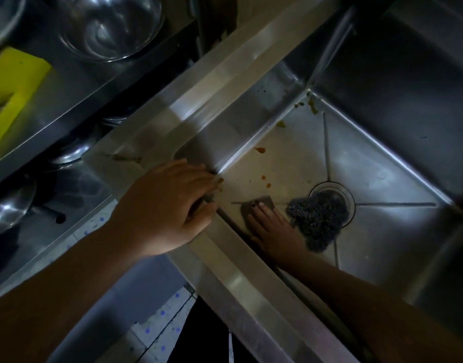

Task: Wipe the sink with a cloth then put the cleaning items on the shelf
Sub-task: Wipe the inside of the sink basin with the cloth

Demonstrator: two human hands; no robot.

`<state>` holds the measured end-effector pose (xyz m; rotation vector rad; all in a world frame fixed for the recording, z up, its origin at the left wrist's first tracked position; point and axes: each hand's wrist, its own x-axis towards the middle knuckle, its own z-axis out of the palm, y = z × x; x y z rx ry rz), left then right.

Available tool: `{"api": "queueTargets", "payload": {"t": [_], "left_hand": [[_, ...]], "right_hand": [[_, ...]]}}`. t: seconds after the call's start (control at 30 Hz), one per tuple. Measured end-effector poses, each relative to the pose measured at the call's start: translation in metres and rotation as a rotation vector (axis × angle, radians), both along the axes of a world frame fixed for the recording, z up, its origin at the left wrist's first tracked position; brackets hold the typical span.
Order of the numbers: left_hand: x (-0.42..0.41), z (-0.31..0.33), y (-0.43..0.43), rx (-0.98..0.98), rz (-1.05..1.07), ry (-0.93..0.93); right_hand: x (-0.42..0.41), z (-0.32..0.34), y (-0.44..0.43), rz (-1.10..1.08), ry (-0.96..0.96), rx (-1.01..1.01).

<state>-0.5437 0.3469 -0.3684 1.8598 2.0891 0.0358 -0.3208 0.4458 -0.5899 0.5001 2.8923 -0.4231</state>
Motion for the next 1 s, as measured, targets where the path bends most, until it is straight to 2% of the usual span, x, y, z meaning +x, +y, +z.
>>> {"api": "queueTargets", "payload": {"t": [0.17, 0.5, 0.67, 0.8, 0.93, 1.0], "left_hand": [[0.001, -0.001, 0.000, -0.004, -0.012, 0.034], [0.002, -0.002, 0.000, 0.056, -0.035, 0.058], [0.001, -0.003, -0.001, 0.070, -0.025, 0.042], [0.000, -0.003, -0.001, 0.070, -0.030, 0.040], [0.000, -0.005, -0.002, 0.064, -0.018, 0.047], [0.000, -0.006, -0.002, 0.060, -0.013, 0.039]], "right_hand": [[-0.012, -0.004, 0.000, -0.062, 0.015, -0.027], [-0.071, -0.012, 0.024, -0.480, -0.083, 0.023], [-0.058, -0.005, 0.008, -0.421, -0.098, 0.063], [-0.051, 0.000, -0.017, -0.471, -0.038, -0.029], [-0.068, -0.001, -0.018, -0.519, -0.099, -0.023], [-0.078, -0.002, -0.012, -0.519, -0.191, -0.026]]}}
